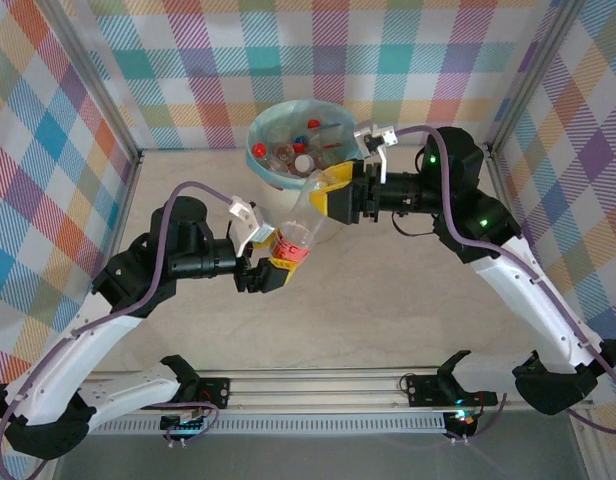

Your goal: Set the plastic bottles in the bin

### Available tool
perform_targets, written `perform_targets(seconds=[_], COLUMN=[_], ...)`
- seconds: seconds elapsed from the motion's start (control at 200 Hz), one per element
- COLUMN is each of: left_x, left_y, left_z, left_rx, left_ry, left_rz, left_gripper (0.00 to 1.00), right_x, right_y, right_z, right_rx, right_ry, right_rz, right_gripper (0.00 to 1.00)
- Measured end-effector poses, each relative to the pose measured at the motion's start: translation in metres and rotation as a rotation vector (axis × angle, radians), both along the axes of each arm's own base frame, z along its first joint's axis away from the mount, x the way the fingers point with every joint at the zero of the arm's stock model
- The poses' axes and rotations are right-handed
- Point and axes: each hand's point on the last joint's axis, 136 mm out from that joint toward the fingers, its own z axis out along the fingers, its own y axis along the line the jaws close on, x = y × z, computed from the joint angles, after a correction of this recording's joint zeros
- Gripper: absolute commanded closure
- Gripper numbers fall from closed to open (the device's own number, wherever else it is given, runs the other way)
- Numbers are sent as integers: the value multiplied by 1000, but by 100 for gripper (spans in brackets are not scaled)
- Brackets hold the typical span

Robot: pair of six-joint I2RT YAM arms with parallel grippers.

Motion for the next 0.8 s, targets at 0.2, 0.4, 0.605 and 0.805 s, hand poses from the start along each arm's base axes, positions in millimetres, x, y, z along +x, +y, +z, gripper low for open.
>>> perform_targets(seconds=[0.2,0.4,0.605,0.805], left_x=[21,25,48,77], left_y=[48,96,105,100], left_z=[20,49,50,25], left_rx=[4,-58,-62,-1], left_ry=[-128,-220,-172,-93], left_rz=[286,515,662,772], left_gripper=[7,5,5,5], right_x=[15,60,141,216], right_y=[-14,-31,-20,12], right_z=[55,90,77,47], right_rx=[43,54,-47,-187], right_ry=[-170,-327,-404,-474], right_rz=[-149,-425,-664,-759], right_gripper=[56,57,57,55])
